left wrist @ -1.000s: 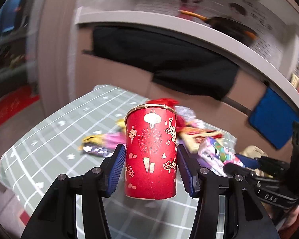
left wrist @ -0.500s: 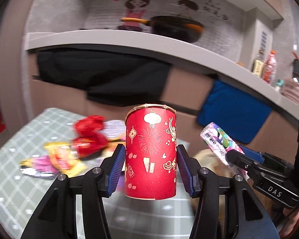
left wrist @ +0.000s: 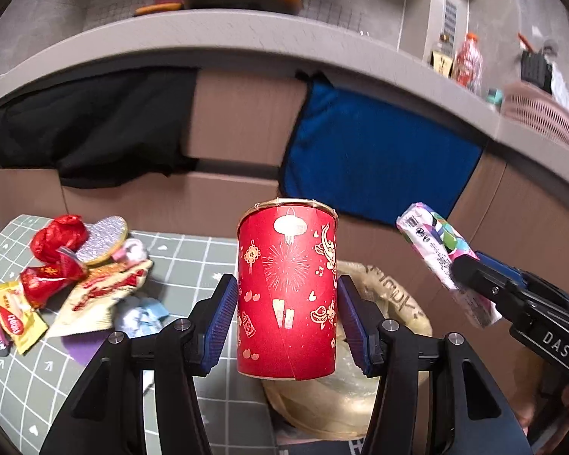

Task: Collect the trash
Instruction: 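Carry red cup into bin with left gripper while right gripper drops pink tissue pack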

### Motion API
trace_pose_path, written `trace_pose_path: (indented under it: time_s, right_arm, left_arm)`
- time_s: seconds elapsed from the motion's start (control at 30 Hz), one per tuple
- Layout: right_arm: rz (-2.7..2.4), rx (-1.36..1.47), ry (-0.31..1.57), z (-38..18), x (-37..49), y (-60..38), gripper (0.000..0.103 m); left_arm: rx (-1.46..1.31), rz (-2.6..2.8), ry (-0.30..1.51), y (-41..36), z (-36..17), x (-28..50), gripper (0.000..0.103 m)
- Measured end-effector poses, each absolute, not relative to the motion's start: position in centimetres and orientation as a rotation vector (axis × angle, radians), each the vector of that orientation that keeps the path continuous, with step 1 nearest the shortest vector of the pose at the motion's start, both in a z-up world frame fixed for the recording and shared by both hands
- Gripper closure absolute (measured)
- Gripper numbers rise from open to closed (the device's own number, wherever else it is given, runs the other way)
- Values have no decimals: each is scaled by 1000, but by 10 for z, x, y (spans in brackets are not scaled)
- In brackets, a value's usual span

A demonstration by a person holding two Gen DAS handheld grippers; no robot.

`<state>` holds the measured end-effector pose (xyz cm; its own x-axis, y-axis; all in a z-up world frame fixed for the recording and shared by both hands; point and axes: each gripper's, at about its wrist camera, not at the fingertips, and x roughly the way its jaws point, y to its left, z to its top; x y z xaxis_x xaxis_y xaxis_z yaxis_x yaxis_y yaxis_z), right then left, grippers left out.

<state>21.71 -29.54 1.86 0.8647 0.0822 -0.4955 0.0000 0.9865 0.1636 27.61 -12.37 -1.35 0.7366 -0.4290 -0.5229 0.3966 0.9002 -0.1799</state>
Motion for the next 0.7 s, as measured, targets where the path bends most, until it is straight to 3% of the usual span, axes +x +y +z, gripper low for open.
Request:
trace_pose_path:
  time_s: [0.5, 0.7]
  right_arm:
    - [10, 230, 585, -20, 234, -322, 67]
    - [7, 275, 608, -37, 244, -331, 61]
  left_arm:
    - [-2, -482, 665, -156, -48, 303, 47]
    - [-21, -625, 686, -160, -53, 313, 35]
